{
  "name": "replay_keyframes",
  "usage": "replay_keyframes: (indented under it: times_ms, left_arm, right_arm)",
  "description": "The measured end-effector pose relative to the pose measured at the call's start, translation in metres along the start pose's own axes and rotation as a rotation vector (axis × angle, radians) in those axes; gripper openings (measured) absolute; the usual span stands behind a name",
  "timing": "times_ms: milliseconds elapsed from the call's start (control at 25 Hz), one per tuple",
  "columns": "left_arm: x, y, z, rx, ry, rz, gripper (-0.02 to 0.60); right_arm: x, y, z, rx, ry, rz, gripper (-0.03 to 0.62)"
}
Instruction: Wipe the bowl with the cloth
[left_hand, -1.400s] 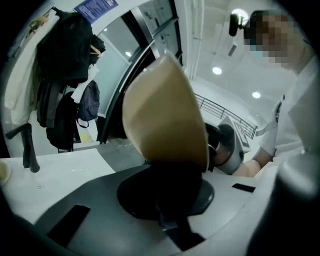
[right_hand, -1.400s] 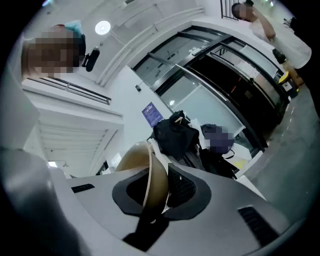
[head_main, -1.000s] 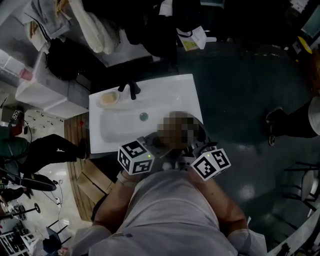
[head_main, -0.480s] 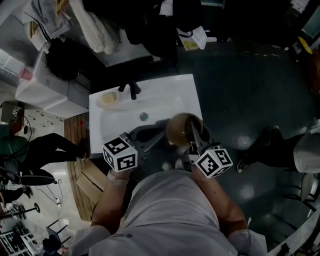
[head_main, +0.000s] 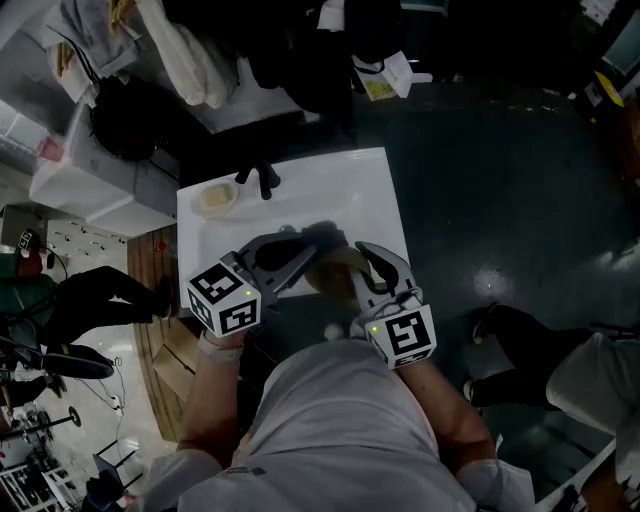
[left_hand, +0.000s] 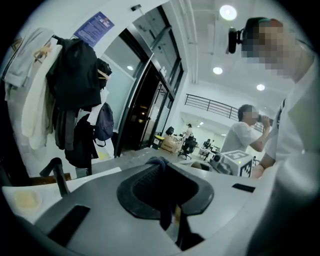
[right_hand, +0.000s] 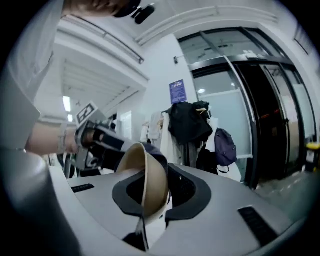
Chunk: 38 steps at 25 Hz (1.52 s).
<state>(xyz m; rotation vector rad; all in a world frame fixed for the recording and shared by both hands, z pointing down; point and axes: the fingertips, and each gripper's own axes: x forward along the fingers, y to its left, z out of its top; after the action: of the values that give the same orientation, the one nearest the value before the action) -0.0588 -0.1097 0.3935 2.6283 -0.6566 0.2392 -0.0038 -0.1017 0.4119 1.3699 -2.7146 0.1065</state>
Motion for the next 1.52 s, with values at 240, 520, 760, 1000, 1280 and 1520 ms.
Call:
replay_keyframes:
  times_ms: [240,520,760,1000,1280,1520]
  left_arm:
    - [0.018,-0.028,0.000,0.076,0.047,-0.073,0.043]
    - [0.029,-0.047,-0.016,0.154,0.147,-0.115,0.043]
    - [0.034,-0.060,-0.027,0.192,0.214,-0.153,0.043]
    - [0.032,-0.066,-0.030,0.149,0.230,-0.205,0.043]
    - [0.027,-0.074,-0.033,0.083,0.219,-0.257,0.043]
    - [0.029,-0.058,-0.032,0.073,0.207,-0.172,0.043]
  right_arm:
    - [0.008,0.016,-0.012,-0.182,0.106,0.006,0.060]
    - [0.012,0.021,-0.024,-0.362,0.177,-0.010,0.060]
    - [0.015,0.022,-0.031,-0.476,0.225,-0.023,0.060]
    - [0.020,0.025,-0.036,-0.527,0.255,-0.017,0.060]
    - [0.020,0.030,-0.037,-0.561,0.257,-0.013,0.060]
    - [0.019,0.030,-0.036,-0.579,0.253,-0.023,0.060]
